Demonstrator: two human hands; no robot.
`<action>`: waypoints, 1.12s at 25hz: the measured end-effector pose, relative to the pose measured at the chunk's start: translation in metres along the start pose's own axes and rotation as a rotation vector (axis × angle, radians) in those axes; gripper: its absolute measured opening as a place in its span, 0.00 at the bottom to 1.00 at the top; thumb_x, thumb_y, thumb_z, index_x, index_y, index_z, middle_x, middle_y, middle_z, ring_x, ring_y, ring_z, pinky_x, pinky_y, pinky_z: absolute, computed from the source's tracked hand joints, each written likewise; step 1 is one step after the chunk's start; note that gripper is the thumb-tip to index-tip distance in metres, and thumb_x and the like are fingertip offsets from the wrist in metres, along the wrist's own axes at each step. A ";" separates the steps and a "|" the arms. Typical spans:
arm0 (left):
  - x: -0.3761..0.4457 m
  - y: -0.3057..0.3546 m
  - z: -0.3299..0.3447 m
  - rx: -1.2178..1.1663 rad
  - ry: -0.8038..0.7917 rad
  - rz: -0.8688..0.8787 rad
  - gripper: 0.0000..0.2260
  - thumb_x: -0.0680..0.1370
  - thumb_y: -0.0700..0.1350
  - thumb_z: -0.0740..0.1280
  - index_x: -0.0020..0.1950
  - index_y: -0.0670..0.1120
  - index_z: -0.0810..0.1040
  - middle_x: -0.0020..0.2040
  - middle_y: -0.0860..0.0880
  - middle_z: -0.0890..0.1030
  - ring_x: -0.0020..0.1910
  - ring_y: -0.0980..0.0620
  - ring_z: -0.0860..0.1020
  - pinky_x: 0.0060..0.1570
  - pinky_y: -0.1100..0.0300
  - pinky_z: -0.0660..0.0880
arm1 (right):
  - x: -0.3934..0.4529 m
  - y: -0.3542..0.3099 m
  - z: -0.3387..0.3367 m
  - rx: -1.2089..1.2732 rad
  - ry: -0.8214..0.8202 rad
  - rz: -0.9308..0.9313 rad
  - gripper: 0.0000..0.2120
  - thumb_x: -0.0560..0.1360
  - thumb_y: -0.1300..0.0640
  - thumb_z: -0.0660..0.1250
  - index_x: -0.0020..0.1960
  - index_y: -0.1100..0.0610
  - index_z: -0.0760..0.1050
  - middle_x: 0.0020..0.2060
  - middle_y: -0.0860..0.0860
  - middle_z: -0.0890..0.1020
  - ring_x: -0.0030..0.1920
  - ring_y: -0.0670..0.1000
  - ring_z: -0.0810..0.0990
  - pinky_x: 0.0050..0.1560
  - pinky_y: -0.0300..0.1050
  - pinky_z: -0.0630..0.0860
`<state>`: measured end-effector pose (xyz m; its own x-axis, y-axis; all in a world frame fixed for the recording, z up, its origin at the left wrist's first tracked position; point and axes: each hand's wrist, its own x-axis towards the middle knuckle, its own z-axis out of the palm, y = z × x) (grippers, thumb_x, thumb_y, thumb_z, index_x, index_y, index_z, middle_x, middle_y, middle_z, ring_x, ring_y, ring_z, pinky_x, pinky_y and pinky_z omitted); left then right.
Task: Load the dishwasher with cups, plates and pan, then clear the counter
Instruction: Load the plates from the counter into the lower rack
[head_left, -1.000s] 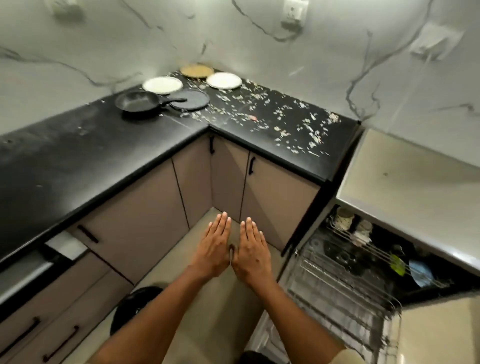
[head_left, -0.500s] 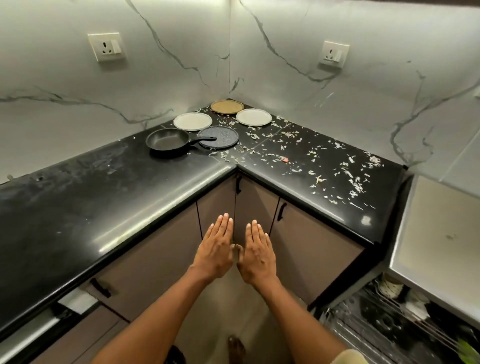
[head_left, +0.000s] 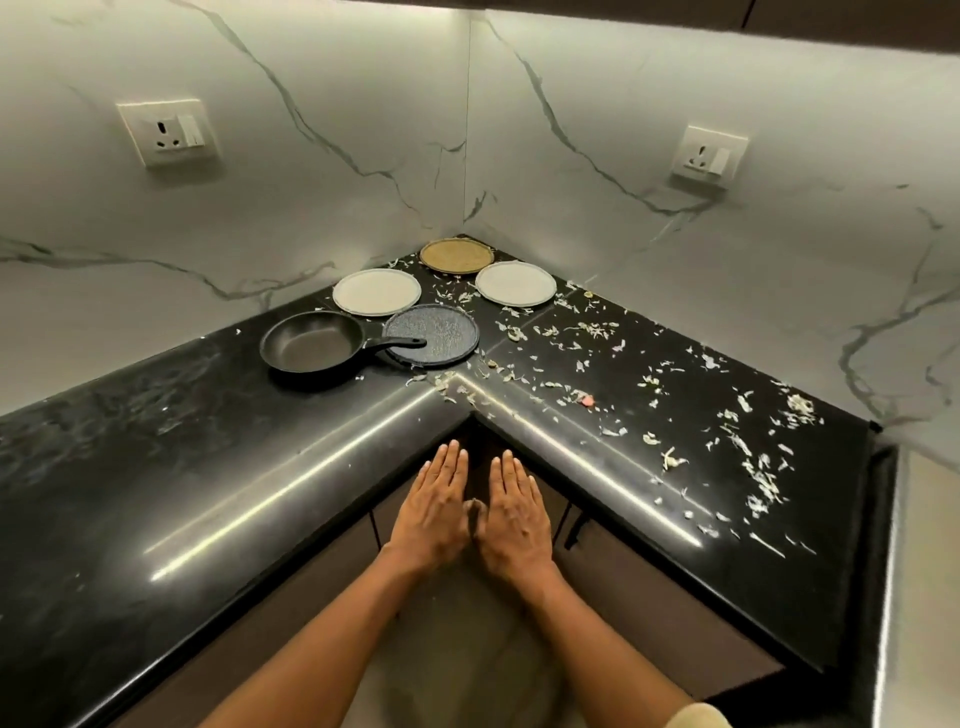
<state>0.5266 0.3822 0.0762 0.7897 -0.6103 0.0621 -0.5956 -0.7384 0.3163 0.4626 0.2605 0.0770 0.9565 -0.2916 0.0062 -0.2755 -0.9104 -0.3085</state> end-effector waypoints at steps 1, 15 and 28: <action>0.014 -0.005 0.000 0.006 -0.002 -0.007 0.32 0.84 0.52 0.54 0.81 0.44 0.41 0.81 0.46 0.41 0.80 0.51 0.39 0.79 0.54 0.41 | 0.015 0.000 0.001 -0.003 0.000 -0.003 0.32 0.85 0.46 0.50 0.82 0.57 0.41 0.81 0.54 0.42 0.81 0.51 0.40 0.77 0.46 0.35; 0.211 -0.090 0.007 -0.005 -0.032 0.033 0.30 0.84 0.47 0.54 0.81 0.43 0.43 0.82 0.45 0.43 0.80 0.51 0.40 0.78 0.56 0.39 | 0.234 0.002 0.022 -0.030 -0.072 0.012 0.32 0.85 0.47 0.48 0.82 0.60 0.43 0.82 0.55 0.44 0.81 0.51 0.42 0.80 0.49 0.38; 0.408 -0.106 0.016 -0.038 -0.093 0.148 0.31 0.83 0.44 0.55 0.81 0.42 0.41 0.81 0.45 0.41 0.80 0.50 0.40 0.78 0.55 0.40 | 0.406 0.063 -0.007 -0.060 -0.085 0.156 0.31 0.84 0.49 0.50 0.82 0.60 0.45 0.82 0.56 0.46 0.81 0.54 0.44 0.81 0.50 0.42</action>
<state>0.9096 0.2071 0.0531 0.6760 -0.7365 0.0235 -0.6967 -0.6284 0.3460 0.8332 0.0828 0.0664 0.9058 -0.4069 -0.1184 -0.4238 -0.8728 -0.2420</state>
